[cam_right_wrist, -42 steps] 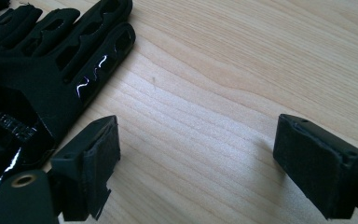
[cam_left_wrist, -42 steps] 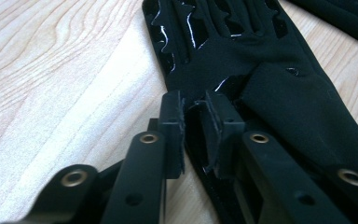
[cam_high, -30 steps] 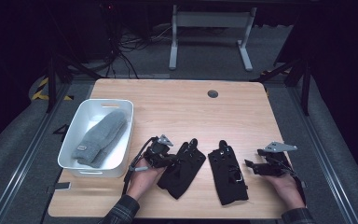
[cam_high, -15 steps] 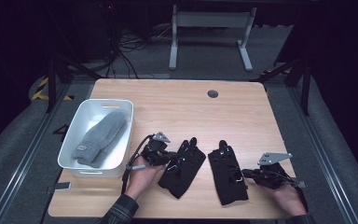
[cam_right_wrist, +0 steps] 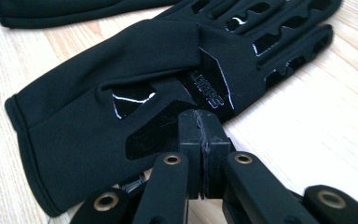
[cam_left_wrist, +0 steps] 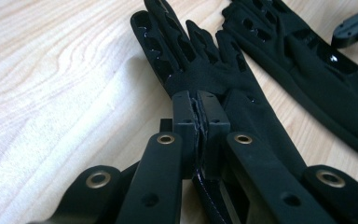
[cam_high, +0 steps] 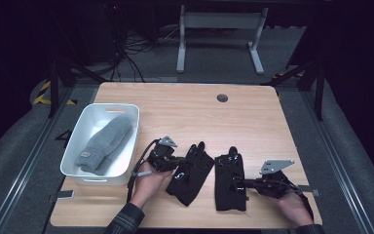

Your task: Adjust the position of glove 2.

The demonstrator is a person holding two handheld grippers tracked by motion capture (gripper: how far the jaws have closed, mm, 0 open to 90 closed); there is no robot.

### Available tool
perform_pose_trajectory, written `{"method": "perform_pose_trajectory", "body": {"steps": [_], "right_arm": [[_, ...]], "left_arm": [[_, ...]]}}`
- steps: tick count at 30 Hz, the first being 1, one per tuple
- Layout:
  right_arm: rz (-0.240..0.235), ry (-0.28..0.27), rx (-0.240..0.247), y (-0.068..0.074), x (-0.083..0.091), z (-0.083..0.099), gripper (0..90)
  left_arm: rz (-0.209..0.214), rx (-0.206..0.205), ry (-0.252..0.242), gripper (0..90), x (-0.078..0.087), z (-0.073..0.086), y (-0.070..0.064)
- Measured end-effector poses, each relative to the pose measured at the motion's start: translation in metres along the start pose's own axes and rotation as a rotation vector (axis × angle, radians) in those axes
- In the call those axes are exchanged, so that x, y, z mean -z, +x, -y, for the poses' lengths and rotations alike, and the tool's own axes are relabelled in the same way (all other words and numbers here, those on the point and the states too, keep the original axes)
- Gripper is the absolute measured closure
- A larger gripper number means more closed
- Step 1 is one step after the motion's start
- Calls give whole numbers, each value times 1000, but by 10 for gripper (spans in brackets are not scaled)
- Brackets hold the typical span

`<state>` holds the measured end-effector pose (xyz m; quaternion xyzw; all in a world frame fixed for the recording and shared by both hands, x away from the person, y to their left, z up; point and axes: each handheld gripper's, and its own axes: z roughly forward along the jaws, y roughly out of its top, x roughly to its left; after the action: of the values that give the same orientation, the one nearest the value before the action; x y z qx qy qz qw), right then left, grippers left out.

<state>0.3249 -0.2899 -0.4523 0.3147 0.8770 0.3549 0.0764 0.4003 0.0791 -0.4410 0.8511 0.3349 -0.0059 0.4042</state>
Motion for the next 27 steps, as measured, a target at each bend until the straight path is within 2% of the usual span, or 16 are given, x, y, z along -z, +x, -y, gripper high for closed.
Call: {"method": "perform_pose_trajectory", "body": {"steps": [3,8,27], "right_arm": [[-7,4,9,1,-2,-2,898],[-16,3,11,2,-6,-5,899],[-45,3,29,3,-24,-21,900]], "left_arm": [[-13,4,-15,879,1,-3,2],[-9,26,-35,879,0,-4,8],[75,32,-108,879,10,-17,0]]}}
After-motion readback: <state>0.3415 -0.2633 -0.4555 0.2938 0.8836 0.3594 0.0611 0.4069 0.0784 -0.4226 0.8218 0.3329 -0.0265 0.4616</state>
